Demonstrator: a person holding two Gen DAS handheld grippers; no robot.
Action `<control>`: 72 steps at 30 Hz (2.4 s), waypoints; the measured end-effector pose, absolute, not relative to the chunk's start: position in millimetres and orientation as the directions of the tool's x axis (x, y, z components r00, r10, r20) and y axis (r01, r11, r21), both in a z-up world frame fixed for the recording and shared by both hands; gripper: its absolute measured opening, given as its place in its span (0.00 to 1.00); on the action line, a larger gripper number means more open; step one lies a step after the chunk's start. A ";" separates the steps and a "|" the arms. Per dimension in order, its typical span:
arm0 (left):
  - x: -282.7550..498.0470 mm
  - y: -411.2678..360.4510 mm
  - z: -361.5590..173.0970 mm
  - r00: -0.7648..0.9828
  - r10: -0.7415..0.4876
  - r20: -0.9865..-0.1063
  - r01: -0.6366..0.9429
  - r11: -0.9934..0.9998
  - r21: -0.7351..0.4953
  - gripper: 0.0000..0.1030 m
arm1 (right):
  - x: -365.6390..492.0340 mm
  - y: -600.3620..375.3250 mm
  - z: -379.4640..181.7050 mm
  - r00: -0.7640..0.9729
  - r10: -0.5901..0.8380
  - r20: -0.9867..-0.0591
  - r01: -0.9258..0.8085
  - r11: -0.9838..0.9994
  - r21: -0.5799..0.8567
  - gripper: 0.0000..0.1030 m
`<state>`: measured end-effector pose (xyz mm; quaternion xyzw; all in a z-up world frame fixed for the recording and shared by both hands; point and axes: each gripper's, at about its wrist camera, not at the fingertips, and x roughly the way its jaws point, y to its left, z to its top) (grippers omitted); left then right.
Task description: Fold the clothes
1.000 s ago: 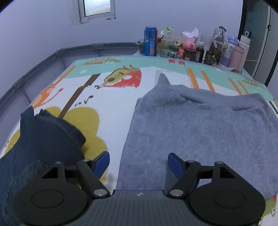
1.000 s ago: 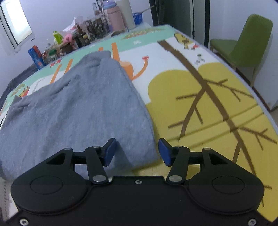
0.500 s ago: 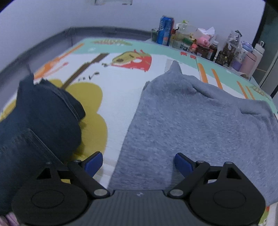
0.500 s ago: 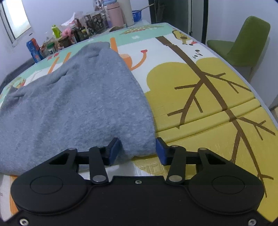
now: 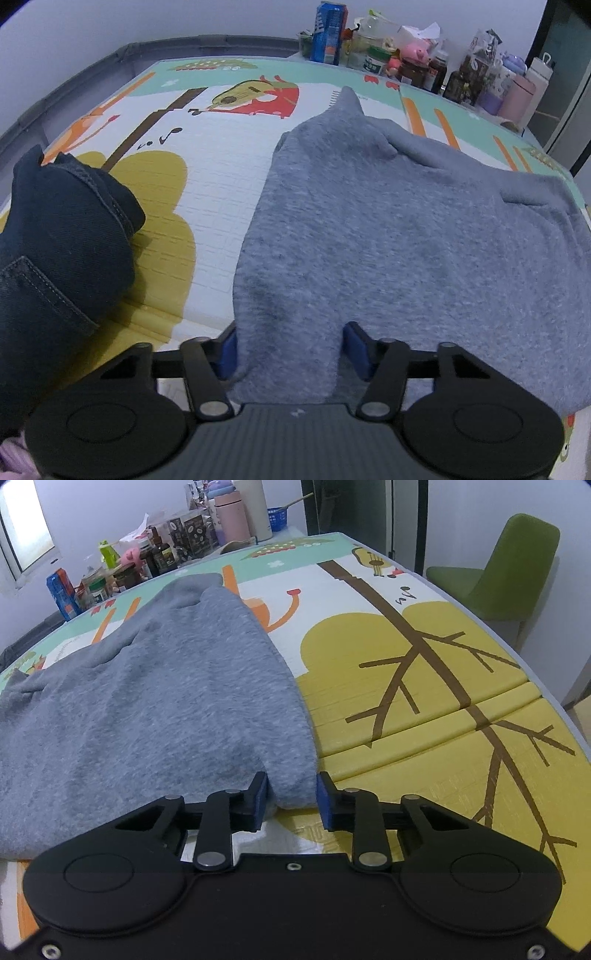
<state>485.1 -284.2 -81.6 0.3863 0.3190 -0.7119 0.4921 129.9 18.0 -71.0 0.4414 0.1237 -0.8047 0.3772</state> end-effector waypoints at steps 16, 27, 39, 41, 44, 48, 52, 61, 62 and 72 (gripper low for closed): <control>493.9 -251.1 -65.4 -0.231 -0.378 -0.897 0.932 -0.350 -0.092 0.47 | 128.3 56.8 -59.1 -0.312 -0.483 -0.818 0.732 -0.671 0.117 0.19; 503.9 -195.5 -62.5 -0.236 -0.341 -0.910 0.923 -0.371 -0.100 0.47 | 138.8 111.8 -51.5 -0.329 -0.422 -0.845 0.703 -0.706 0.079 0.19; 523.0 -157.6 -61.3 -0.241 -0.320 -0.916 0.915 -0.390 -0.105 0.47 | 164.6 164.8 -47.2 -0.340 -0.394 -0.854 0.693 -0.719 0.055 0.19; 525.1 -151.2 -60.8 -0.235 -0.323 -0.917 0.919 -0.382 -0.101 0.47 | 166.0 172.3 -47.1 -0.335 -0.397 -0.854 0.694 -0.717 0.061 0.19; 528.1 -141.6 -60.4 -0.222 -0.327 -0.919 0.928 -0.361 -0.096 0.48 | 165.4 181.7 -47.0 -0.321 -0.403 -0.857 0.700 -0.710 0.071 0.19; 528.6 -129.2 -59.1 -0.190 -0.344 -0.919 0.943 -0.325 -0.073 0.48 | 162.2 190.8 -46.2 -0.294 -0.417 -0.860 0.720 -0.688 0.087 0.19; 529.0 -116.0 -57.1 -0.160 -0.376 -0.913 0.958 -0.282 -0.052 0.51 | 162.9 198.9 -45.5 -0.276 -0.431 -0.859 0.747 -0.659 0.090 0.20; 530.6 -91.4 -33.7 -0.108 -0.487 -0.866 0.986 -0.166 -0.029 0.58 | 162.9 207.7 -29.1 -0.312 -0.483 -0.818 0.794 -0.605 0.054 0.27; 529.7 -88.9 -30.1 -0.109 -0.499 -0.860 0.985 -0.167 -0.028 0.59 | 161.6 208.5 -24.6 -0.311 -0.498 -0.809 0.796 -0.602 0.064 0.28; 498.8 -79.9 -2.7 -0.208 -0.550 -0.809 0.946 -0.322 -0.025 0.70 | 179.1 185.7 7.6 -0.304 -0.596 -0.743 0.810 -0.572 0.127 0.35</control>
